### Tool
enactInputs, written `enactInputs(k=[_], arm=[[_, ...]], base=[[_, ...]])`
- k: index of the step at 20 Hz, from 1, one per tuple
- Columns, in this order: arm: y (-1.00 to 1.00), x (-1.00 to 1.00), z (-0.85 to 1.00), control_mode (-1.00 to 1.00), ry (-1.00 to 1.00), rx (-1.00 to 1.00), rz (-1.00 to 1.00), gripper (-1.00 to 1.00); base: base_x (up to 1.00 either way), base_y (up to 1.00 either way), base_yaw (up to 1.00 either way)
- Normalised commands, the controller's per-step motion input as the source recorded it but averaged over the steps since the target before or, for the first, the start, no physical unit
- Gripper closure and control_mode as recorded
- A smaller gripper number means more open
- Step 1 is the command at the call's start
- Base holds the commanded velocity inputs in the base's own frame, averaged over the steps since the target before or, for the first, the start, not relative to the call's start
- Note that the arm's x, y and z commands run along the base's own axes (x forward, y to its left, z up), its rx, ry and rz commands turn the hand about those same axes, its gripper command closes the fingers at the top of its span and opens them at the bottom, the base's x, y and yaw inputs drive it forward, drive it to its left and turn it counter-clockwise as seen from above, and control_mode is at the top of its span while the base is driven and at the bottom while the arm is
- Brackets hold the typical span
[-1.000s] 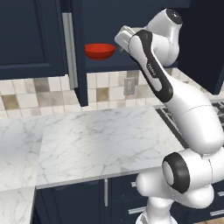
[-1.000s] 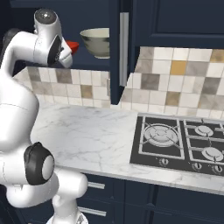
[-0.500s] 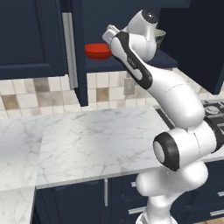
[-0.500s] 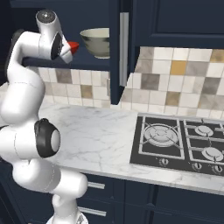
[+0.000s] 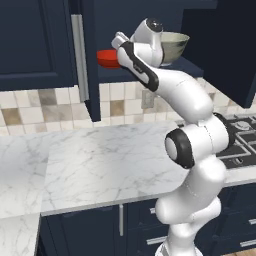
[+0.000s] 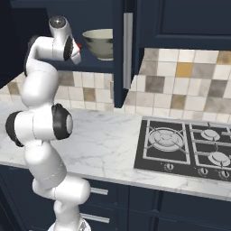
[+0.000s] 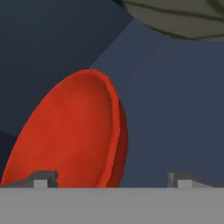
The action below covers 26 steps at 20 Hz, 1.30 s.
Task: Take the smaller bowl and place it next to the appetizer plate on the dining counter , and place the larger bowl next to the plate with cooked food.
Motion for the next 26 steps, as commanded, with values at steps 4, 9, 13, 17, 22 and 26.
enactInputs(k=[4,9,13,17,22,26], arm=[[0.11,0.8,0.0,-1.0,0.11,0.0,-0.05,-1.0],[0.13,0.42,0.0,-1.0,0.1,0.0,-0.02,1.0],[0.0,-0.02,0.0,-1.0,0.0,0.0,0.0,1.0],[-0.01,-0.75,-0.22,-1.0,-0.04,0.0,-0.03,1.0],[-0.22,-1.0,-0.76,-1.0,-0.35,0.0,-0.05,1.0],[-0.18,-1.0,-0.47,-1.0,-0.41,0.08,-0.05,1.0]], base=[[0.0,0.0,0.0],[0.0,0.0,0.0],[0.0,0.0,0.0],[0.0,0.0,0.0],[0.0,0.0,0.0],[0.0,0.0,0.0]])
